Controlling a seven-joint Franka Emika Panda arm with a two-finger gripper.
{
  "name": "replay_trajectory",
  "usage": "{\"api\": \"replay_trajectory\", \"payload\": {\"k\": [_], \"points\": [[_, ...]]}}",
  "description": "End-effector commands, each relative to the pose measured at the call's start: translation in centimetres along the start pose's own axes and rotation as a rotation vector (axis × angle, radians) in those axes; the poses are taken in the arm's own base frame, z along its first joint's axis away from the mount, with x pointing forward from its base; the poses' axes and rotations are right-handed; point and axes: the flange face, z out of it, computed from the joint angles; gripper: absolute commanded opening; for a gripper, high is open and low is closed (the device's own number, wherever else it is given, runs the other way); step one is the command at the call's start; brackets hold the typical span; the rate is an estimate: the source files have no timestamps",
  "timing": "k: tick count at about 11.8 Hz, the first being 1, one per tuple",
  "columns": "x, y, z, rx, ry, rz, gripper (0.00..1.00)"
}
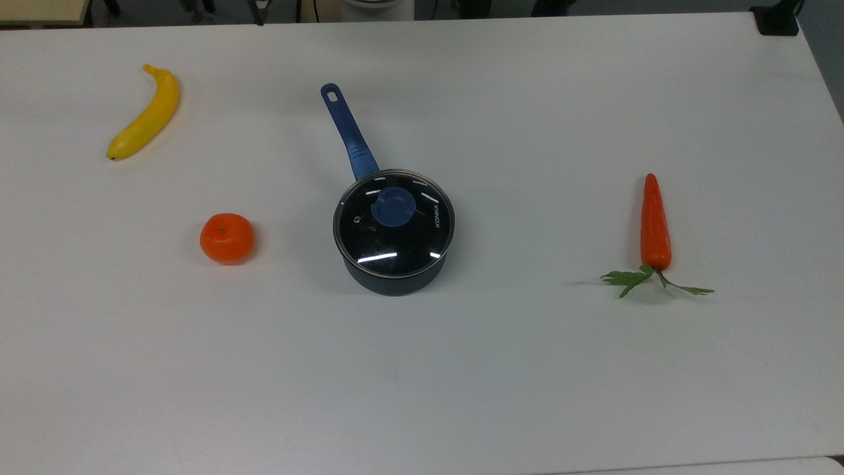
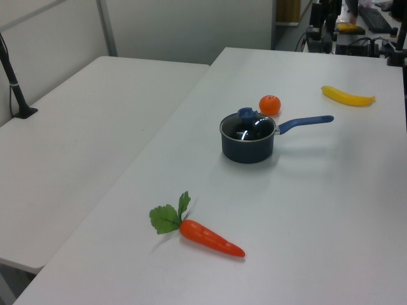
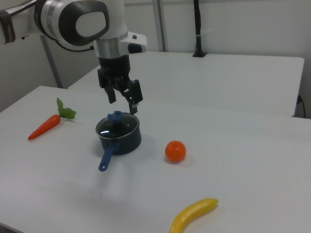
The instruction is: Open lid
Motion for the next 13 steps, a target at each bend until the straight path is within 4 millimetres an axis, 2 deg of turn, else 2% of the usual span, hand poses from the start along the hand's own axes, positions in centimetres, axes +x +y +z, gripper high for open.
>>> {"api": "replay_trajectory", "payload": {"k": [1,8,13], "points": [[-0.6,0.4,-0.8,-0.006,-0.008,-0.013,1.00],[-0.7,1.5,-1.2,0.045,0.004,0.008,1.00],[-0.4,1.0,-1.0,0.052,0.010,-0.001,1.00]]}}
